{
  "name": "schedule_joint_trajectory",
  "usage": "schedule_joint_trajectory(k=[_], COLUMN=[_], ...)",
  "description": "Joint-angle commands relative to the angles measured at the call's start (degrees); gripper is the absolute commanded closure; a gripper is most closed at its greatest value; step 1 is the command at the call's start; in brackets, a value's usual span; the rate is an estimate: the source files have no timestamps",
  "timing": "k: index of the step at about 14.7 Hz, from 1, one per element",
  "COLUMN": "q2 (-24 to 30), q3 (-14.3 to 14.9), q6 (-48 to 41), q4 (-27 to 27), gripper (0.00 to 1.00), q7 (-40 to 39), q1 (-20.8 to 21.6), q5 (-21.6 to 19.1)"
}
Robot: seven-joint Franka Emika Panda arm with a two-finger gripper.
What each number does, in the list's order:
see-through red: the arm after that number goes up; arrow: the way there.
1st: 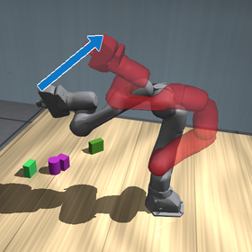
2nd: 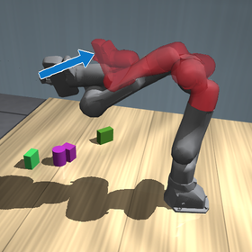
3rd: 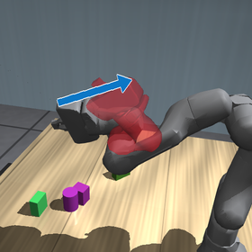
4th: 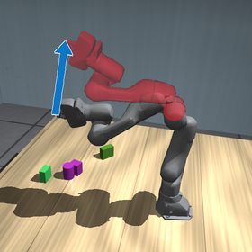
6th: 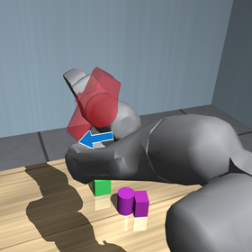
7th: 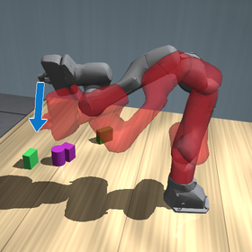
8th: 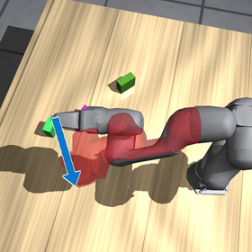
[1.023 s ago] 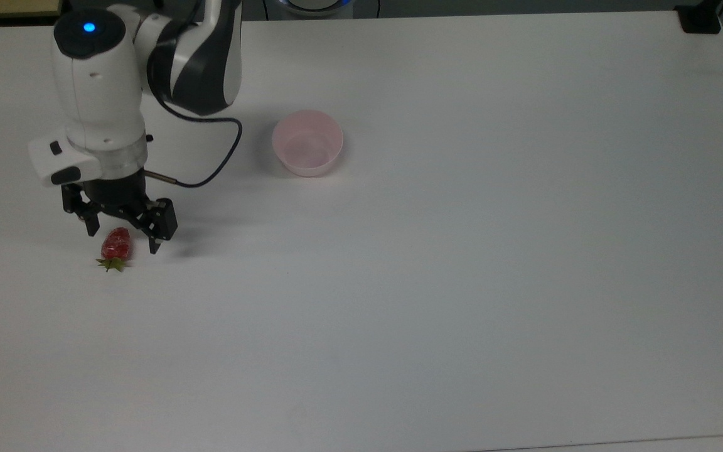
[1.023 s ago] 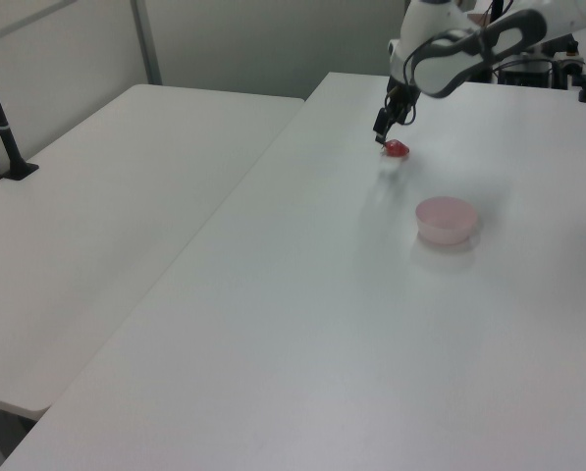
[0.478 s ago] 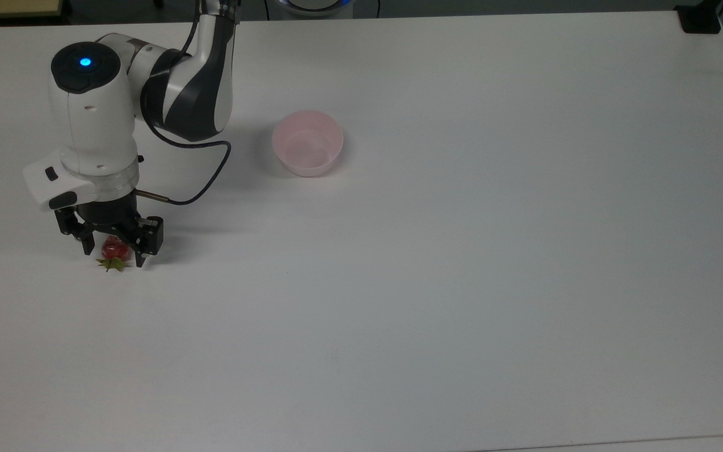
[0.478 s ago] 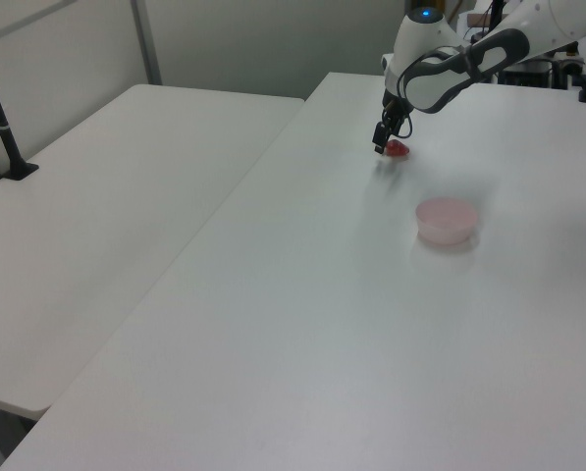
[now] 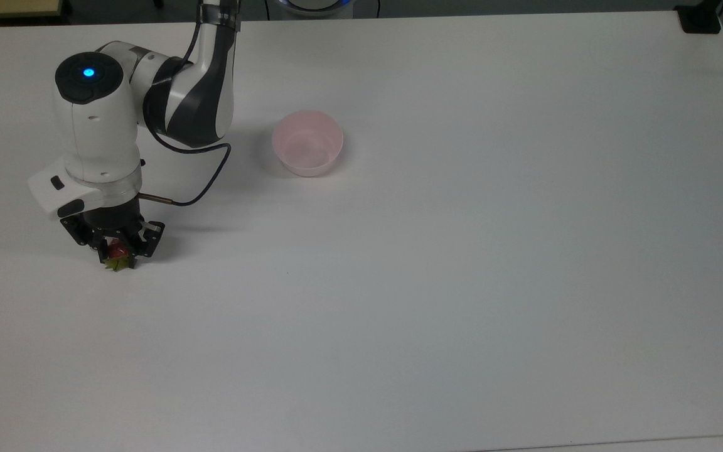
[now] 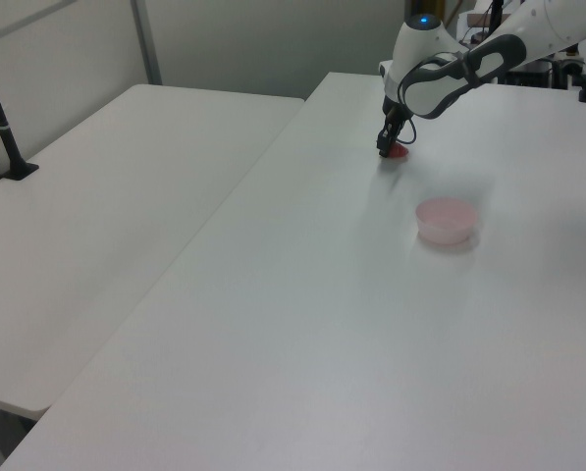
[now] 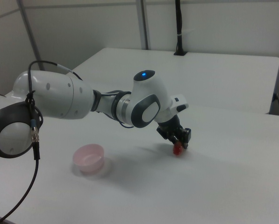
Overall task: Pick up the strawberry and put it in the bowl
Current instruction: 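Lift the strawberry and carry it over the pink bowl, then lower the strawberry into the bowl and open the gripper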
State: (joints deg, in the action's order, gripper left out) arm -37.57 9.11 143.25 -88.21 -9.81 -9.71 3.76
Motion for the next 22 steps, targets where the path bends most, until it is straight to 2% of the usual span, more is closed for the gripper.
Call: schedule_joint_trajectory(k=[1,5,7,9,11,13,15,19,20,21,22], q2=[1.70,9.16,14.08,19.26,24.28,30.78,32.30,31.42,31.25,31.24,31.68], q3=[0.30,0.39,1.17,3.98,4.08,3.64,1.72,1.35,1.35,1.35,1.35], q6=[0.80,0.28,-2.34,-7.35,-11.05,-12.82,-12.29,-12.29,-12.29,-12.47,-13.08], q4=[0.15,-2.84,-5.03,-8.62,-13.37,-22.83,-28.14,-32.36,-32.55,-32.55,-32.38], gripper=[0.64,0.66,0.66,0.66,0.65,0.61,0.61,0.60,0.26,0.00,0.00], q7=[-1.44,-1.35,-1.44,-1.52,-1.26,-1.52,-0.30,1.99,2.08,2.17,2.25], q1=[-0.14,0.21,2.13,7.92,11.71,17.15,21.46,25.70,25.79,25.62,25.27], q5=[-0.33,-3.31,-3.76,-3.84,-3.84,-3.58,-2.88,-0.42,-0.42,-0.42,-0.42])
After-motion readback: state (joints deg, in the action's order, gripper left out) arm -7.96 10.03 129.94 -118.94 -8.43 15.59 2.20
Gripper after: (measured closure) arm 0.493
